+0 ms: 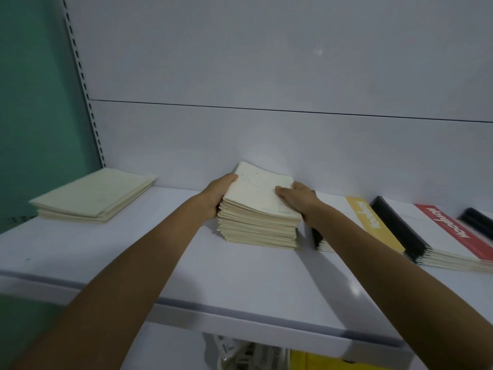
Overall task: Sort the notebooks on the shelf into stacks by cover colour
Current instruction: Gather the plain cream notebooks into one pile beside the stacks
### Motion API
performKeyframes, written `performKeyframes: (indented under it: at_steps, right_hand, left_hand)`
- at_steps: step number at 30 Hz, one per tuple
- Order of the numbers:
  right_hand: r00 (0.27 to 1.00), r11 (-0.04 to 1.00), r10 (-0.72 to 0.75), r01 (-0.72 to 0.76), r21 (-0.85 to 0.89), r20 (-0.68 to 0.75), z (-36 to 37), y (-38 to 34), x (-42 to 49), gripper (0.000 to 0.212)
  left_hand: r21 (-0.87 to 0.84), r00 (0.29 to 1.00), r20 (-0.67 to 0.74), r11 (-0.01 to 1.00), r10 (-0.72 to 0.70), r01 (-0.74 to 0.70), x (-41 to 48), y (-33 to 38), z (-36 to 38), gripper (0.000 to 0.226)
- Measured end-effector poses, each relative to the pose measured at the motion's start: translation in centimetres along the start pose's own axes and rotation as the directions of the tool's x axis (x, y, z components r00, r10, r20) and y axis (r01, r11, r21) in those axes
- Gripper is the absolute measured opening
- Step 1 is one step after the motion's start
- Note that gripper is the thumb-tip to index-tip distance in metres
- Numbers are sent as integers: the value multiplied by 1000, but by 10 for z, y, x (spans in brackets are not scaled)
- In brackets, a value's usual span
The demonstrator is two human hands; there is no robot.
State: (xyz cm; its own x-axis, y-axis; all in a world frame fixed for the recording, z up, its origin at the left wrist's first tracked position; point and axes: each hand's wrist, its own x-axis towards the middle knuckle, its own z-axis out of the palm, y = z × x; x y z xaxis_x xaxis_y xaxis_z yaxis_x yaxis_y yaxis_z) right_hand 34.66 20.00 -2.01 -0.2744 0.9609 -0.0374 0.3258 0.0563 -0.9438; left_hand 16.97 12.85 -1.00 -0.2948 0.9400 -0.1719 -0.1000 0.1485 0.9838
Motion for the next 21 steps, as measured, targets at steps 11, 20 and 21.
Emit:
performKeyframes:
  at_steps: [11, 20, 21]
  right_hand:
    - [715, 715, -692, 658, -236, -105, 58, -74, -45, 27]
    - [638, 617, -758, 768, -170, 133, 207, -108, -67, 17]
    - [656, 632, -741, 754, -180, 147, 225, -112, -62, 17]
  left_hand:
    - [116, 967, -176, 980, 181, -163, -37, -3, -58, 29]
    - [104, 946, -276, 984, 167, -143, -87, -15, -192, 27]
    - [98, 943, -291, 985, 162, -139, -93, -15, -210, 26]
